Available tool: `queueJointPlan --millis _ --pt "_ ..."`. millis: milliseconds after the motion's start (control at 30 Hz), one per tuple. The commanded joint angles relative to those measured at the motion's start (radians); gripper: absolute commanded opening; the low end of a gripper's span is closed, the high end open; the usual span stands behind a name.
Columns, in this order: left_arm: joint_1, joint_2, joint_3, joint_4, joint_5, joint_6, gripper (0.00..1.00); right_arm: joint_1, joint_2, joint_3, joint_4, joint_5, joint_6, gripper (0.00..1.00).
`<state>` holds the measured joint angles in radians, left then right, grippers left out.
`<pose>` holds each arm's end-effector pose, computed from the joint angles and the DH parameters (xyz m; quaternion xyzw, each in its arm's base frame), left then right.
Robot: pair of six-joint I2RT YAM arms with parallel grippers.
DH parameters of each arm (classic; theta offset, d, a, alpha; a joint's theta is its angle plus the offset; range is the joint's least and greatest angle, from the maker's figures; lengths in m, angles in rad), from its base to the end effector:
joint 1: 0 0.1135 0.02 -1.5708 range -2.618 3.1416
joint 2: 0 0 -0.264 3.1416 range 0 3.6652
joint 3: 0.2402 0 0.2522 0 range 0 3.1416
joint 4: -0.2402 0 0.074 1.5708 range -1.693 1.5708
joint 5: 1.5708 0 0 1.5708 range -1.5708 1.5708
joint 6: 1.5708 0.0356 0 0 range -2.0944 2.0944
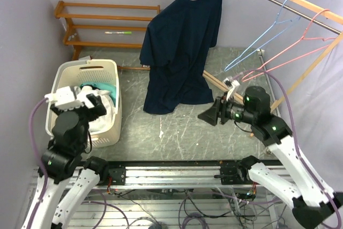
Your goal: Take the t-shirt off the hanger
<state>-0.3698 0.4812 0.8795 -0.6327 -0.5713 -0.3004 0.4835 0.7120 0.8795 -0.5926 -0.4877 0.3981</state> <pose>0.0905 -0.0144 0.3619 -0.1483 0.7587 0.0134 0.6341 0.1230 0.0834 0.3425 -0.1656 0.8092 0.4079 0.3891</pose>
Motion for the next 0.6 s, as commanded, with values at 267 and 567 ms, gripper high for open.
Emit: queueJointPlan --millis 267,567 --pt "0.006 -0.045 -0.04 0.041 0.197 -0.056 1.0 0.392 0.62 0.639 0.163 0.405 -0.035 0.58" --pt "0.006 -0.092 -0.062 0.065 0.234 -0.051 1.0 0.327 1.115 1.432 0.052 0.955 -0.041 0.87"
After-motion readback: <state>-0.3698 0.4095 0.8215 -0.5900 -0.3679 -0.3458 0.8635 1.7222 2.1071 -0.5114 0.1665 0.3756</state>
